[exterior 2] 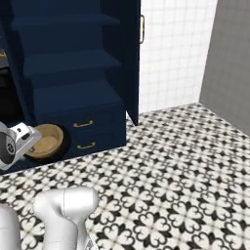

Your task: Pick up the bowls on the counter and stack them on top of one another in the open cabinet. Place the smaller bowl on top of the larger bowl.

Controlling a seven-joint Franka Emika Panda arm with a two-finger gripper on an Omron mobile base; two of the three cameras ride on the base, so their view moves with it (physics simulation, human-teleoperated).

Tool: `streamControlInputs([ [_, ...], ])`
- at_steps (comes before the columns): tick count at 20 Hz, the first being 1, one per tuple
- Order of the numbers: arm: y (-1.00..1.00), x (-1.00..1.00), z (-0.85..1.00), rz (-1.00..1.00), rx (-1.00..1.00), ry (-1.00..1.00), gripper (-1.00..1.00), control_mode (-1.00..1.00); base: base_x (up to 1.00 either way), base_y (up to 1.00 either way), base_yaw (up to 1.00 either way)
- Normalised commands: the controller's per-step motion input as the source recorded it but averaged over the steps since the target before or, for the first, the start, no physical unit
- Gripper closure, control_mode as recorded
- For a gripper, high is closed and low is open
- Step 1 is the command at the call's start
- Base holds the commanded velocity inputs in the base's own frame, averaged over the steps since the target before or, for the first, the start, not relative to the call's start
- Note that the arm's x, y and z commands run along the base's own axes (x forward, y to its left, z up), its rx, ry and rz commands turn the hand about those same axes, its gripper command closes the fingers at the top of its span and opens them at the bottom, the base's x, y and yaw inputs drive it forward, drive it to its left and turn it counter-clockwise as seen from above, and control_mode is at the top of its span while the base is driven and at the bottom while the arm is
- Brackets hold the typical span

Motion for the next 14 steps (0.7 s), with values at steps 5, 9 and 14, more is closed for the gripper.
streamControlInputs([
  [5, 0.0, 0.0, 0.0, 0.0, 0.0, 0.0, 1.0, 1.0, 1.0, 0.0, 0.32],
  [9, 0.0, 0.0, 0.0, 0.0, 0.0, 0.0, 1.0, 1.0, 1.0, -0.07, 0.32],
  [14, 0.0, 0.0, 0.0, 0.0, 0.0, 0.0, 1.0, 1.0, 1.0, -0.31, 0.29],
])
